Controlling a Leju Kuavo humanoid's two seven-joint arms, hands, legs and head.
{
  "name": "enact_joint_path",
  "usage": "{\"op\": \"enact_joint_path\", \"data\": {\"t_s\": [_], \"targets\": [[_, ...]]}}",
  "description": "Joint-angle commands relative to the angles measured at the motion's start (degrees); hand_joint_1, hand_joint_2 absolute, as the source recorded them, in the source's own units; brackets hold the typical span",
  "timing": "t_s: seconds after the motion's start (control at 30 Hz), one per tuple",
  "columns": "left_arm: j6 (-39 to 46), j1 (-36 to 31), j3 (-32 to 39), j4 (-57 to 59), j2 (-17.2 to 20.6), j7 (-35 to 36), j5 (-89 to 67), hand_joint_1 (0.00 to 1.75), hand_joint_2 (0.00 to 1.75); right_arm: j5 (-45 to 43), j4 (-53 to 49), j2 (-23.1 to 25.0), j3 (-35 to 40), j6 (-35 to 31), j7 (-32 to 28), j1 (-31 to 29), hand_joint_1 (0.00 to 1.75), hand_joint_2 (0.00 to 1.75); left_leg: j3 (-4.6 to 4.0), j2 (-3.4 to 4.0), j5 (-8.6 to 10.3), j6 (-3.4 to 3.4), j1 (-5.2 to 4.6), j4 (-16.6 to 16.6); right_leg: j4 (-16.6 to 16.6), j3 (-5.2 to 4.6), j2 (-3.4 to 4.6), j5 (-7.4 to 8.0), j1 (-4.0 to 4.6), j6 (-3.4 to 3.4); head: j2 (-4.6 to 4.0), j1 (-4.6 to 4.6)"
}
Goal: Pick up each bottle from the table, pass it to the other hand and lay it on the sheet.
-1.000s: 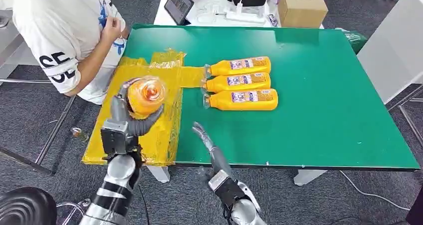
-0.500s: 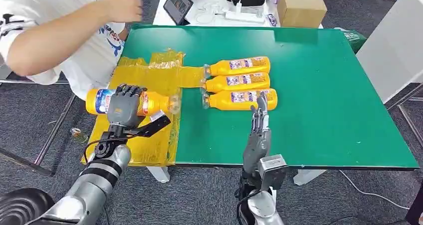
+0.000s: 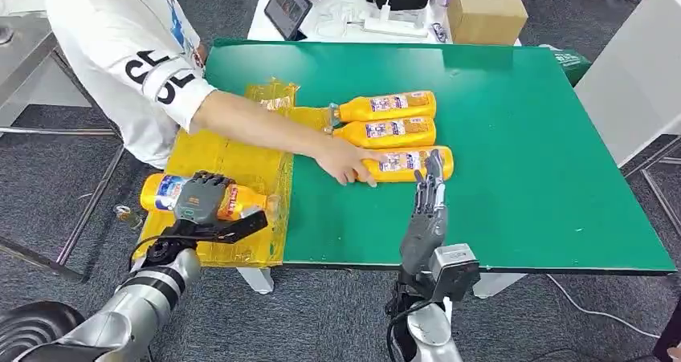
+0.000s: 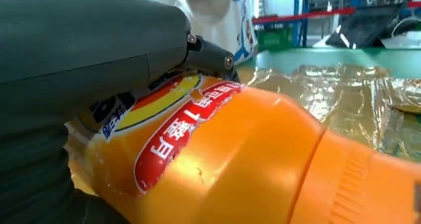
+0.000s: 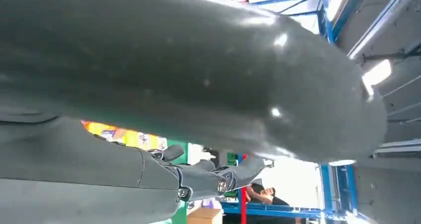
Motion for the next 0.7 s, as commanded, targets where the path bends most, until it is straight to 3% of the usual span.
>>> {"op": "enact_joint_path", "data": {"t_s": [0.03, 0.07, 0.53, 0.57, 0.6, 0.7], "targets": [[-6.9, -0.85, 4.44, 5.18, -0.44, -2.45, 5.72, 0.37, 1.75, 0.69, 6.69, 0.75, -2.41, 0.79, 0.13, -1.34, 0.0, 0.0, 0.37, 0.2, -0.09, 0.08, 0.05, -0.09, -0.14, 0.34, 0.11, -0.02, 0.1, -0.18, 0.0, 0.0], [-7.66, -0.67, 4.7, 5.1, -0.67, -2.75, 6.26, 0.0, 1.75, 0.8, 6.91, 0.83, -2.41, 0.9, 0.13, -1.42, 0.0, 0.0, 0.37, 0.18, -0.09, 0.09, 0.04, -0.09, -0.14, 0.34, 0.09, -0.02, 0.09, -0.17, 0.0, 0.02], [-11.51, -0.32, 6.11, 4.95, -1.16, -4.96, 9.2, 0.0, 1.75, 1.04, 7.74, 0.93, -2.53, 1.3, 0.13, -1.75, 0.0, 0.0, 0.35, 0.07, -0.04, 0.06, -0.01, -0.07, -0.08, 0.35, 0.03, -0.01, 0.02, -0.1, 0.0, 0.02], [-14.57, -0.2, 6.82, 4.83, -1.25, -5.64, 11.13, 0.0, 0.0, 1.08, 8.32, 1.13, -2.81, 1.67, 0.13, -1.92, 0.0, 0.0, 0.48, 0.12, -0.07, 0.1, 0.01, -0.11, -0.14, 0.49, 0.04, -0.03, 0.06, -0.17, 0.0, 0.02], [-16.32, 0.04, 7.06, 4.61, -1.3, -6.31, 12.34, 0.0, 0.0, 1.21, 8.76, 1.22, -2.94, 1.87, 0.13, -2.08, 0.0, 1.75, 0.5, 0.15, -0.08, 0.1, 0.03, -0.11, -0.16, 0.51, 0.07, -0.02, 0.08, -0.18, 0.0, 0.0], [-20.6, 0.6, 7.03, 4.85, -1.05, -7.33, 14.51, 0.0, 0.0, 1.19, 10.12, 1.37, -3.28, 2.51, 0.13, -2.57, 0.0, 1.75, 0.38, 0.03, -0.03, 0.06, -0.02, -0.08, -0.09, 0.4, 0.0, -0.01, 0.01, -0.09, 0.0, 0.02]]}}
